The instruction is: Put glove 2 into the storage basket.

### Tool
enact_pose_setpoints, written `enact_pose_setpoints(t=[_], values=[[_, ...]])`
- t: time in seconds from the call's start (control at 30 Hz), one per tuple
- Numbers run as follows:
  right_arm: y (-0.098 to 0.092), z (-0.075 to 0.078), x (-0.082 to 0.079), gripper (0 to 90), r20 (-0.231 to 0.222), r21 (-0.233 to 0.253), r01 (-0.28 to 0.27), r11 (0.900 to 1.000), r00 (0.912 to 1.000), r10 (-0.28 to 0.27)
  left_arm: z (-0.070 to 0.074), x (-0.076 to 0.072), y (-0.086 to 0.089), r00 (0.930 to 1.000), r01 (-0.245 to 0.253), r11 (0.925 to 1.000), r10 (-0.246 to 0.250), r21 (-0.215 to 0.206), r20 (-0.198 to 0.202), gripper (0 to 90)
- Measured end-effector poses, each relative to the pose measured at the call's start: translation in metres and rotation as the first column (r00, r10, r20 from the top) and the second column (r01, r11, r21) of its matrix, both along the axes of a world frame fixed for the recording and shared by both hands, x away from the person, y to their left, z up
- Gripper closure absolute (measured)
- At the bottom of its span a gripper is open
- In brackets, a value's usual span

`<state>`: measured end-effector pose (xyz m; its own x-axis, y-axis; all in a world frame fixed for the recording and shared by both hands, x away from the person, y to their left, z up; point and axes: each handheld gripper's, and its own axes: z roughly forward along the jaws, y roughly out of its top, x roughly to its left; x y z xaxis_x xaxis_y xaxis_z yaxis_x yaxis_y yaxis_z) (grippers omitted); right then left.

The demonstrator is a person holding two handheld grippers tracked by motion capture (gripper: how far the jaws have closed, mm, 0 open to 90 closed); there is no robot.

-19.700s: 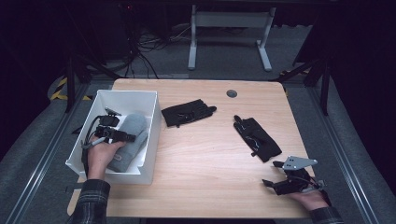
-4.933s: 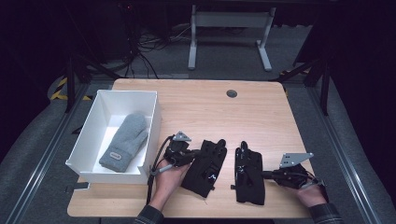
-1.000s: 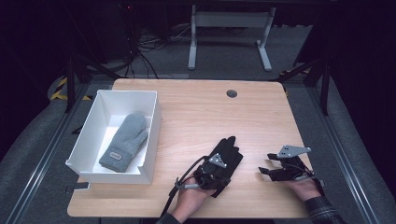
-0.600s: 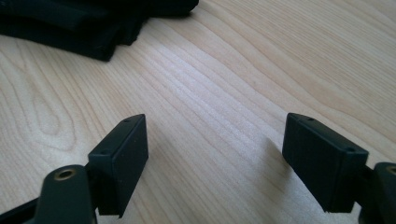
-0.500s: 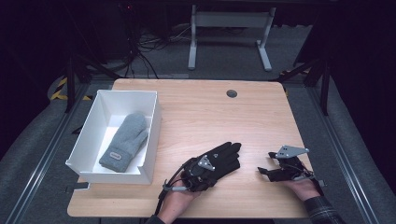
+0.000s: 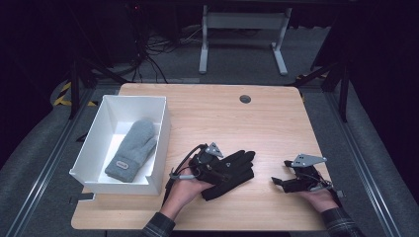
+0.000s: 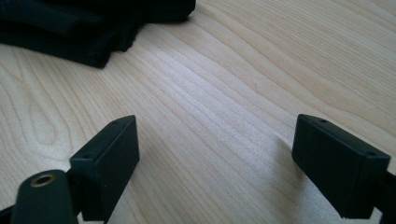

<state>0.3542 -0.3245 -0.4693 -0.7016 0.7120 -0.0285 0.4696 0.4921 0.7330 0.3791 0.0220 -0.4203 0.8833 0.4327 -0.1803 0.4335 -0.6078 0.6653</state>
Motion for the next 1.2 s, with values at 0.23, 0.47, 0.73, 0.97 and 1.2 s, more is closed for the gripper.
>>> enact_pose_setpoints(t=[0.23, 0.47, 0.73, 0.97, 1.2], values=[[0.000, 0.000, 0.000, 15.2, 0.000, 0.000, 0.001, 1.000, 1.0000, -0.001, -0.014, 0.013, -0.017, 0.9997, -0.001, 0.9980, -0.001, 0.063, 0.026, 21.3], [0.000, 0.000, 0.000, 15.2, 0.000, 0.000, 0.000, 1.000, 1.0000, 0.000, -0.028, 0.019, -0.021, 0.9997, -0.015, 0.9934, 0.013, 0.114, 0.021, 18.1], [0.000, 0.000, 0.000, 15.2, 0.000, 0.000, 0.001, 1.000, 1.0000, -0.001, -0.035, 0.020, -0.019, 0.9999, -0.009, 0.9958, 0.011, 0.091, -0.013, 22.5], [0.000, 0.000, 0.000, 15.2, -0.001, 0.000, 0.000, 1.000, 1.0000, 0.000, -0.033, 0.019, -0.018, 0.9975, 0.051, 0.9964, -0.047, 0.068, -0.053, 42.9], [0.000, 0.000, 0.000, 15.2, -0.002, 0.000, 0.000, 1.000, 1.0000, 0.000, -0.031, 0.017, -0.019, 0.9923, 0.074, 0.9960, -0.068, 0.050, -0.104, 66.9]])
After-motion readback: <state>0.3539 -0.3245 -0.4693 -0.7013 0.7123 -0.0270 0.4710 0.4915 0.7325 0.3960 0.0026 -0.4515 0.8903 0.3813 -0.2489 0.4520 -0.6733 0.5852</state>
